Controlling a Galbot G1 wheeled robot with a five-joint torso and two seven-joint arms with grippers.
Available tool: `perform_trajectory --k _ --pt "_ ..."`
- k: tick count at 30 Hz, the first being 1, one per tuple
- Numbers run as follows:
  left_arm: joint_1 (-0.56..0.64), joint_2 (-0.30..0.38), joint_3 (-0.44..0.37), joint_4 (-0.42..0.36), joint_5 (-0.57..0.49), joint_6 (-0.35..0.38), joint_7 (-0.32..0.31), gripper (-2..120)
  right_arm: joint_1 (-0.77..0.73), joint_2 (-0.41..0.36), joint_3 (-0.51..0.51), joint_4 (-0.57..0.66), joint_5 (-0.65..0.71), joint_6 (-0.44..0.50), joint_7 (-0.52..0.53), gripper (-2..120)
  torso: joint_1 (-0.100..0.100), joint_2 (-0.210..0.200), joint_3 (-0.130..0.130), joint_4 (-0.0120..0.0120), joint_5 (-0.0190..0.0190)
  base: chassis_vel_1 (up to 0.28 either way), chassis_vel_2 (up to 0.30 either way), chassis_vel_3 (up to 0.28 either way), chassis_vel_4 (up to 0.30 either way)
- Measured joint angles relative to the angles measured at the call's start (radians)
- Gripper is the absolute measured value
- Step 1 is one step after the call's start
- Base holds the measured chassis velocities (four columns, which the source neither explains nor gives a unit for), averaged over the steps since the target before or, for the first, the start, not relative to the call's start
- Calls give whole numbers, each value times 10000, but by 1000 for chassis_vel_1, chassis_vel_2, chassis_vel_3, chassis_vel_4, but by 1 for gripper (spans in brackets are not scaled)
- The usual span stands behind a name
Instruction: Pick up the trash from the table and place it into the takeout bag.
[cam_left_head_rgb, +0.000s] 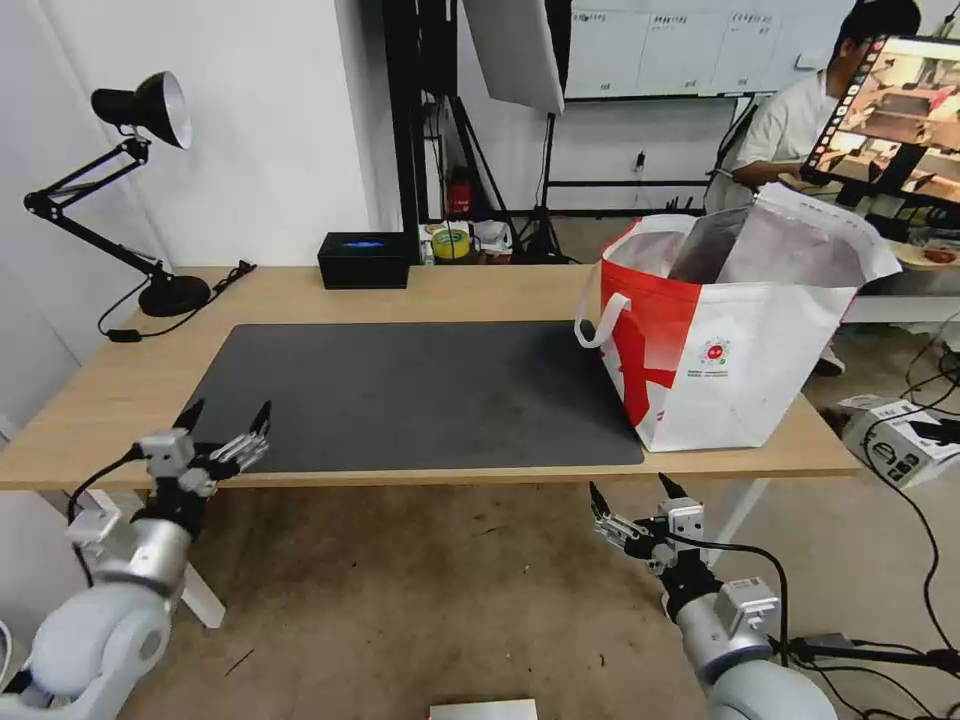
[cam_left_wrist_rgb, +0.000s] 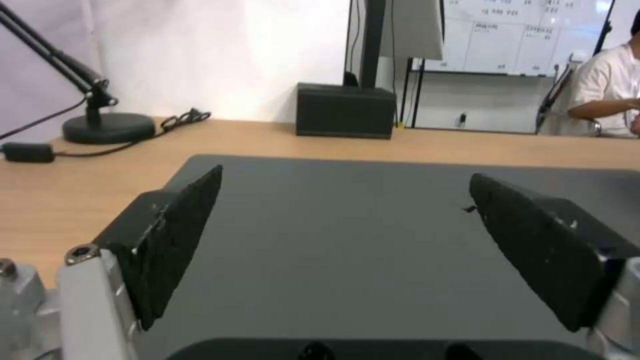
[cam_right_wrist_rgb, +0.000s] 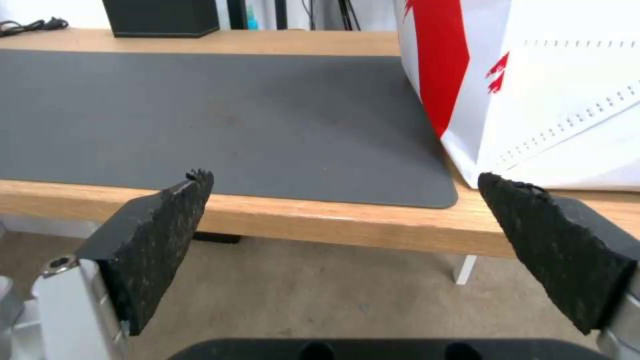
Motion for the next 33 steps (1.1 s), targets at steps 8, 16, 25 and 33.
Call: perform_trajectory --k 8,16,25,33 --pt "848 -311 -472 24 107 -322 380 100 0 0 0 0 0 0 0 100 0 0 0 0 0 0 0 0 0" --pt "1515 -682 -556 216 333 -545 569 100 0 0 0 0 0 0 0 100 0 0 0 0 -1 0 0 0 0" --pt "1857 -941 -567 311 411 -697 742 100 0 0 0 0 0 0 0 100 1 0 1 0 -1 0 0 0 0" --pt "1846 -1004 -531 378 430 -702 747 100 0 0 0 0 0 0 0 100 1 -1 1 -1 0 0 0 0 0"
